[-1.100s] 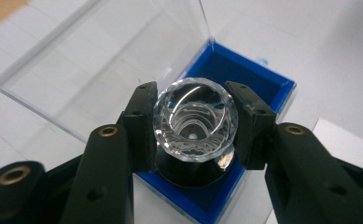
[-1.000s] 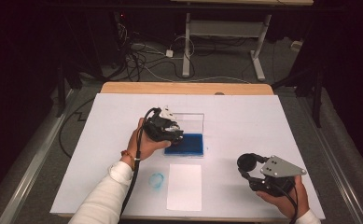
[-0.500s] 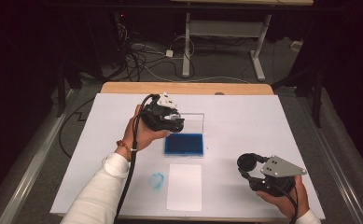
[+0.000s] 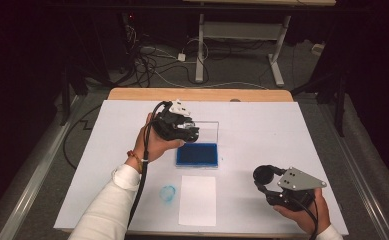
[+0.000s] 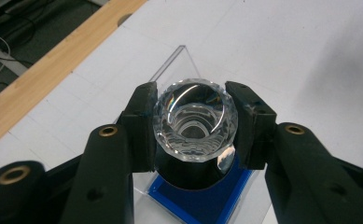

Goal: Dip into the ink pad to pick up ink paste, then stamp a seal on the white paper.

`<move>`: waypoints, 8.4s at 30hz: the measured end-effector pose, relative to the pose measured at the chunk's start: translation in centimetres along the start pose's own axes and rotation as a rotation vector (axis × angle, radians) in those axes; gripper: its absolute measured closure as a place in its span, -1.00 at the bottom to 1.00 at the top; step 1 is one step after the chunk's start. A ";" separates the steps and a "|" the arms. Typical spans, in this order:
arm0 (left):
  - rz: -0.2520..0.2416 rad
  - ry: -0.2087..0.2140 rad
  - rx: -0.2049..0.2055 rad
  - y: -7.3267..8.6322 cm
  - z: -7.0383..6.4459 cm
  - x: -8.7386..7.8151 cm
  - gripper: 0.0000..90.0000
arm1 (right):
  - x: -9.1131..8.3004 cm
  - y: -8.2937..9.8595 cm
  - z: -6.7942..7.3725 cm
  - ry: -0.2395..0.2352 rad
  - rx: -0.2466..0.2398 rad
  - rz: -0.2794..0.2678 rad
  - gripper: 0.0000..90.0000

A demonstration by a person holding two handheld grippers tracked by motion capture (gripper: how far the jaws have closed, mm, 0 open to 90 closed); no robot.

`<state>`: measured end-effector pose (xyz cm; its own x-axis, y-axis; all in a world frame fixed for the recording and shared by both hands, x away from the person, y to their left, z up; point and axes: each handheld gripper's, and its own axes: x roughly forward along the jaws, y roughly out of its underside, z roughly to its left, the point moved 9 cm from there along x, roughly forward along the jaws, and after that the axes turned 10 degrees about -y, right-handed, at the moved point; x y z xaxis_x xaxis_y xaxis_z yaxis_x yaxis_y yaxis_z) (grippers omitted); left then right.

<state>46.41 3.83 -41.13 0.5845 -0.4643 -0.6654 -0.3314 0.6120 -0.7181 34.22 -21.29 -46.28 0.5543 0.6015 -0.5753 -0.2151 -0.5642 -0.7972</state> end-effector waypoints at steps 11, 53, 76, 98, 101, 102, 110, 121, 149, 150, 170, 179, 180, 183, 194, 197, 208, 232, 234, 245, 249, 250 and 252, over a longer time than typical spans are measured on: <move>0.043 0.021 -0.026 2.7 -0.6 3.1 0.22 | 0.3 0.2 0.1 -0.006 -0.001 0.013 -0.13; 0.049 0.087 -0.099 6.3 -1.3 5.5 0.22 | 1.2 0.7 0.6 -0.027 -0.010 0.053 -0.13; 0.043 0.057 -0.072 6.3 -1.7 5.6 0.22 | 1.2 1.0 0.4 -0.025 -0.001 0.061 -0.13; 0.076 0.031 -0.039 6.2 -1.8 5.4 0.22 | 1.8 0.6 0.4 -0.051 -0.003 0.062 -0.13; 0.096 0.023 -0.023 6.0 -1.9 5.4 0.22 | 1.6 0.6 0.3 -0.051 -0.001 0.054 -0.13; 0.100 0.023 -0.016 6.0 -1.9 5.4 0.22 | 1.6 0.6 0.3 -0.049 0.003 0.052 -0.13; 0.111 0.033 -0.024 6.0 -1.8 5.5 0.22 | 1.9 0.3 0.4 -0.062 -0.004 0.049 -0.13; 0.103 0.041 -0.040 5.9 -1.5 5.1 0.22 | 1.7 0.4 0.3 -0.057 0.005 0.046 -0.13; -0.178 0.014 -0.057 4.1 -0.8 -3.7 0.22 | 0.9 0.6 0.0 -0.044 0.037 0.025 -0.13; -0.184 0.018 -0.056 4.1 -0.9 -3.8 0.22 | 0.9 0.6 0.0 -0.043 0.038 0.024 -0.13; -0.232 0.071 0.029 3.5 -4.4 -6.4 0.22 | 0.4 0.5 0.4 -0.037 0.037 0.017 -0.13; -0.223 0.105 0.080 4.0 -6.6 -6.5 0.22 | 0.4 0.6 0.7 -0.036 0.031 0.026 -0.13; -0.223 0.112 0.080 4.0 -6.8 -6.5 0.22 | 0.4 0.6 0.8 -0.036 0.032 0.026 -0.13; -0.213 0.124 0.096 4.3 -7.5 -6.5 0.22 | 0.4 0.6 0.9 -0.034 0.032 0.027 -0.13; -0.193 0.162 0.119 5.6 -9.5 -6.8 0.22 | 1.0 0.4 1.3 -0.035 0.036 0.039 -0.13; -0.186 0.169 0.125 6.0 -9.9 -6.9 0.22 | 1.2 0.3 1.5 -0.039 0.033 0.040 -0.13; -0.155 0.199 0.142 7.1 -10.9 -6.3 0.22 | 1.1 0.5 1.5 -0.034 0.034 0.046 -0.13; -0.037 0.272 0.185 9.6 -13.2 -2.8 0.22 | 1.3 0.8 1.5 -0.039 0.015 0.060 -0.13; -0.026 0.270 0.196 9.7 -13.4 -2.6 0.22 | 1.3 0.8 1.5 -0.039 0.016 0.060 -0.13; 0.000 0.263 0.222 10.3 -13.6 -1.7 0.22 | 1.3 0.9 1.5 -0.040 0.013 0.063 -0.13; 0.005 0.264 0.223 10.4 -13.6 -1.6 0.22 | 1.3 0.9 1.5 -0.044 0.012 0.066 -0.13; 0.003 0.261 0.221 10.5 -13.6 -1.5 0.22 | 1.3 0.9 1.5 -0.044 0.011 0.067 -0.13; 0.007 0.268 0.225 10.6 -13.7 -1.4 0.22 | 1.4 0.9 1.6 -0.043 0.011 0.069 -0.13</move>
<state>31.94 2.20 -50.61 0.3573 -0.5931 -0.7215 -0.1455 0.7277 -0.6703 33.52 -20.12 -48.09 0.5030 0.5855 -0.6357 -0.2603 -0.5987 -0.7575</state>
